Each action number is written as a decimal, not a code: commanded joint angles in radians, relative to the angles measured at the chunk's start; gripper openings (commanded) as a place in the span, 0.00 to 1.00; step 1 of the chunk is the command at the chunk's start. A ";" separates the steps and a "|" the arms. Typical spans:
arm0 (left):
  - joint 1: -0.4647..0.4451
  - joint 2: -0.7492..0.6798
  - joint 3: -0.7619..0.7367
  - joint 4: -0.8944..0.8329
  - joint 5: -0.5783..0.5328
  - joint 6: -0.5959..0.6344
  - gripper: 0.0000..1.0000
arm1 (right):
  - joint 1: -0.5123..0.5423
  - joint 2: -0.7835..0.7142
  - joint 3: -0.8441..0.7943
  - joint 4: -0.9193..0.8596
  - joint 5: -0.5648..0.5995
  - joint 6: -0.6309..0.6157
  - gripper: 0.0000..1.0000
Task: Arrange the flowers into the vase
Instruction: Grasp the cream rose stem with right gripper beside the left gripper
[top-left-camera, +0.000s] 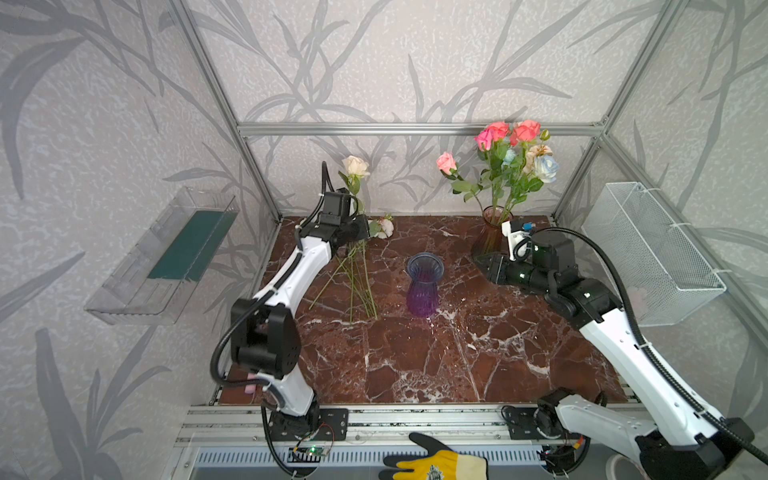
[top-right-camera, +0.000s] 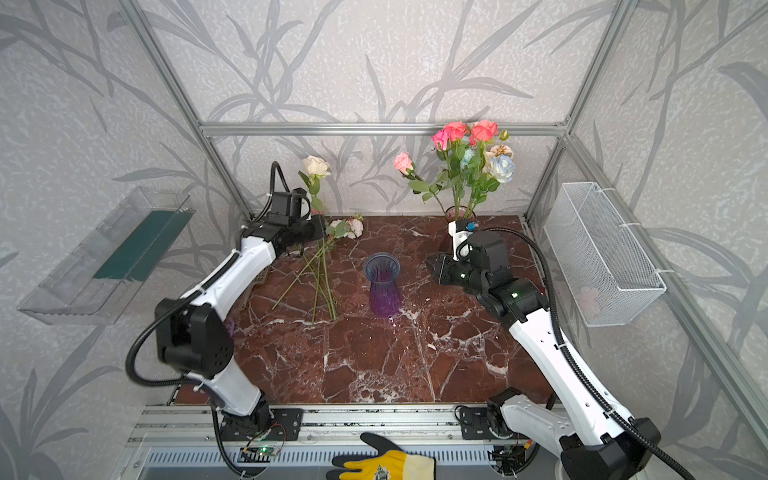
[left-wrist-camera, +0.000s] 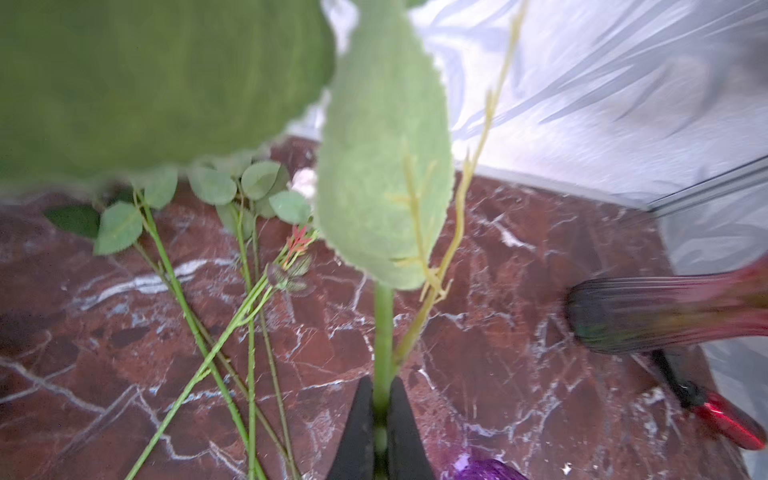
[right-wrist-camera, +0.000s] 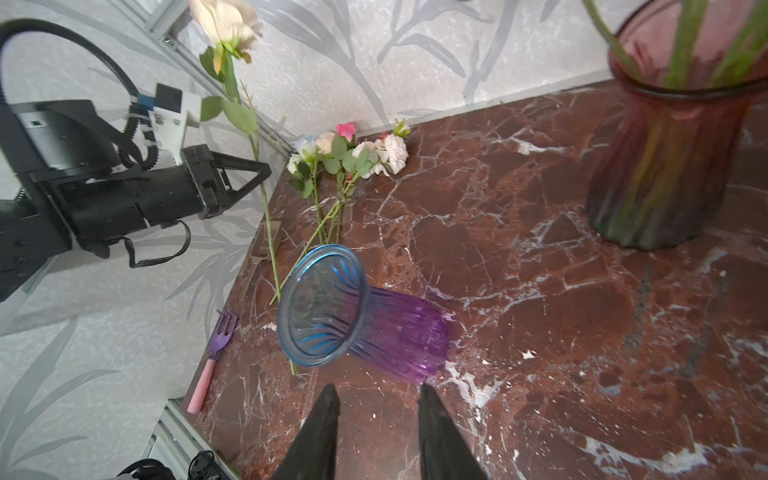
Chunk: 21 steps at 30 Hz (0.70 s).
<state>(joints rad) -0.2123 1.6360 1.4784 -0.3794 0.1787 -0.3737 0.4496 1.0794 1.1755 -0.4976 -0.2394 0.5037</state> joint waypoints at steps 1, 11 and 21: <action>-0.042 -0.196 -0.142 0.205 0.094 0.041 0.00 | 0.097 0.029 0.066 0.023 0.058 -0.056 0.34; -0.107 -0.417 -0.316 0.551 0.472 -0.095 0.00 | 0.348 0.176 0.197 0.145 0.110 -0.154 0.41; -0.127 -0.415 -0.343 0.657 0.530 -0.191 0.00 | 0.390 0.374 0.351 0.195 0.106 -0.191 0.43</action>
<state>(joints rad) -0.3332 1.2297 1.1378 0.1925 0.6575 -0.5251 0.8330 1.4349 1.4761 -0.3416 -0.1570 0.3412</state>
